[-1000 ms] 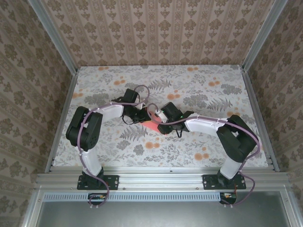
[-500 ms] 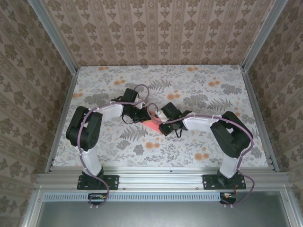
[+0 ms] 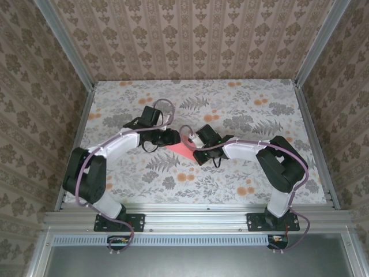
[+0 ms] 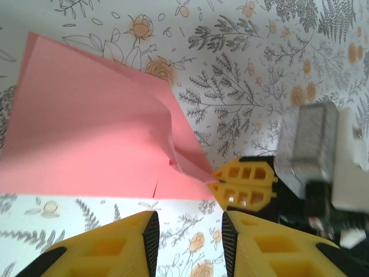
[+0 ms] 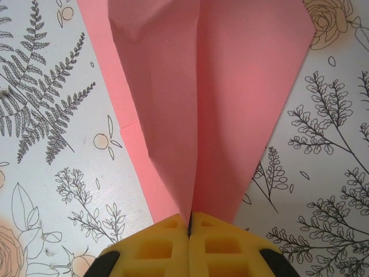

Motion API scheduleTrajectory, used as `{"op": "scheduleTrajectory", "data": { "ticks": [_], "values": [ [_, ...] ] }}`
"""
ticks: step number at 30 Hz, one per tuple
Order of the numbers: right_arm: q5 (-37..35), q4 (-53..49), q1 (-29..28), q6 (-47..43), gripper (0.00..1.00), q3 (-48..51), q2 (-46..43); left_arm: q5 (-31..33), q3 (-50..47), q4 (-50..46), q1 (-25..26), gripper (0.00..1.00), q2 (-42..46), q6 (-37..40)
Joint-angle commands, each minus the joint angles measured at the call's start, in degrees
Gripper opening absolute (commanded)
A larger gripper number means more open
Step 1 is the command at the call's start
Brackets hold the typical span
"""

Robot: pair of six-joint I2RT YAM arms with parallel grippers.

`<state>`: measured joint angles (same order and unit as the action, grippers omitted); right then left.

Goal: Fold a paper plane with a square sheet of paper (pick it up from the middle)
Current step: Fourth fold the wing at the center of the table.

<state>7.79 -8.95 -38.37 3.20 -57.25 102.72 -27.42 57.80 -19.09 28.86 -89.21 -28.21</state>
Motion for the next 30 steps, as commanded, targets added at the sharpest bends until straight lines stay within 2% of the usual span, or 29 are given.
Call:
{"op": "scheduleTrajectory", "data": {
  "ticks": [1,6,15,22,30],
  "values": [
    [-0.19,0.91,0.23,0.66,0.0,0.7,-0.98,8.76,-4.0,-2.71,3.22,0.35,2.09,2.65],
    [1.55,1.05,0.23,1.32,0.0,0.8,-0.81,14.45,-10.15,6.05,7.43,0.25,3.56,2.87],
    [3.79,1.79,0.24,3.07,0.0,0.82,-1.02,11.29,-11.93,19.11,9.66,0.17,-3.01,1.26],
    [5.03,3.27,0.23,4.13,0.0,1.4,-1.05,9.23,-11.93,19.84,10.15,0.11,-7.82,1.57],
    [6.79,5.07,0.24,4.79,0.0,2.49,-1.71,9.5,-11.82,21.39,9.98,0.1,-10.64,1.49]
  ]
}}
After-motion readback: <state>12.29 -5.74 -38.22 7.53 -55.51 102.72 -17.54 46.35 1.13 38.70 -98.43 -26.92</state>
